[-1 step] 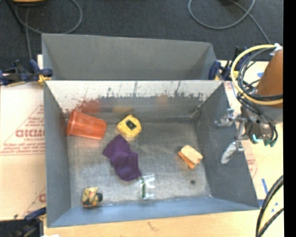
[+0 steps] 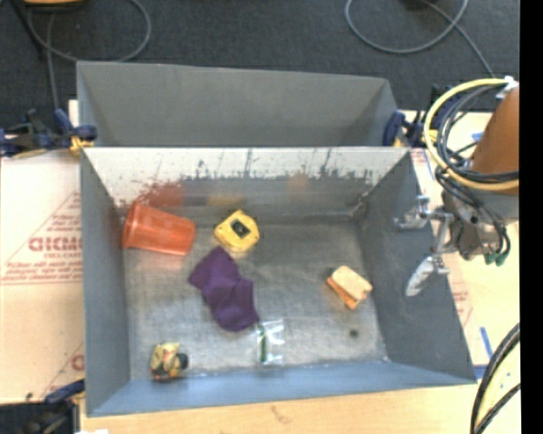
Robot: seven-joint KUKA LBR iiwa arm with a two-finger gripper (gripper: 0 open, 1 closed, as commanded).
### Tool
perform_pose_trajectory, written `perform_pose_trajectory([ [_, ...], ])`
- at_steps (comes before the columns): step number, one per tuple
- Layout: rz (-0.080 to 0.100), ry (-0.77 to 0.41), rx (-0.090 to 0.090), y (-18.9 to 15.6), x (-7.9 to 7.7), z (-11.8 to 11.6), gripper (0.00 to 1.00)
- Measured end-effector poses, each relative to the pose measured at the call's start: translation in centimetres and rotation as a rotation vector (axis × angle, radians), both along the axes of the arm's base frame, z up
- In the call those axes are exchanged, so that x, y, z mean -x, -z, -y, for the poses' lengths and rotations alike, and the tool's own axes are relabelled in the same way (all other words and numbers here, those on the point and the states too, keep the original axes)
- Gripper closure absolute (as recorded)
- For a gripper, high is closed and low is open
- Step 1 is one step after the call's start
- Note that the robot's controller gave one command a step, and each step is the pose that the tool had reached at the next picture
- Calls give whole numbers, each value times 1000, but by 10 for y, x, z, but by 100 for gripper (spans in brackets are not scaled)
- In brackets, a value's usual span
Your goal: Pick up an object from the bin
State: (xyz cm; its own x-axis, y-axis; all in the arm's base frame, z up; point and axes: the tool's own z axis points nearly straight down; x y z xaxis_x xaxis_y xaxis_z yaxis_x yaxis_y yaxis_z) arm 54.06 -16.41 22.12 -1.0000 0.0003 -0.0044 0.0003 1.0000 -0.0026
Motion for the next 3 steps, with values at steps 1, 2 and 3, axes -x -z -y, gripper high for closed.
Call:
perform_pose_trajectory([
  [1,3,129,-2,56,-7,-2,0],
  [2,-2,33,-1,68,-18,-1,0],
  [3,0,289,-3,85,-14,-4,0],
])
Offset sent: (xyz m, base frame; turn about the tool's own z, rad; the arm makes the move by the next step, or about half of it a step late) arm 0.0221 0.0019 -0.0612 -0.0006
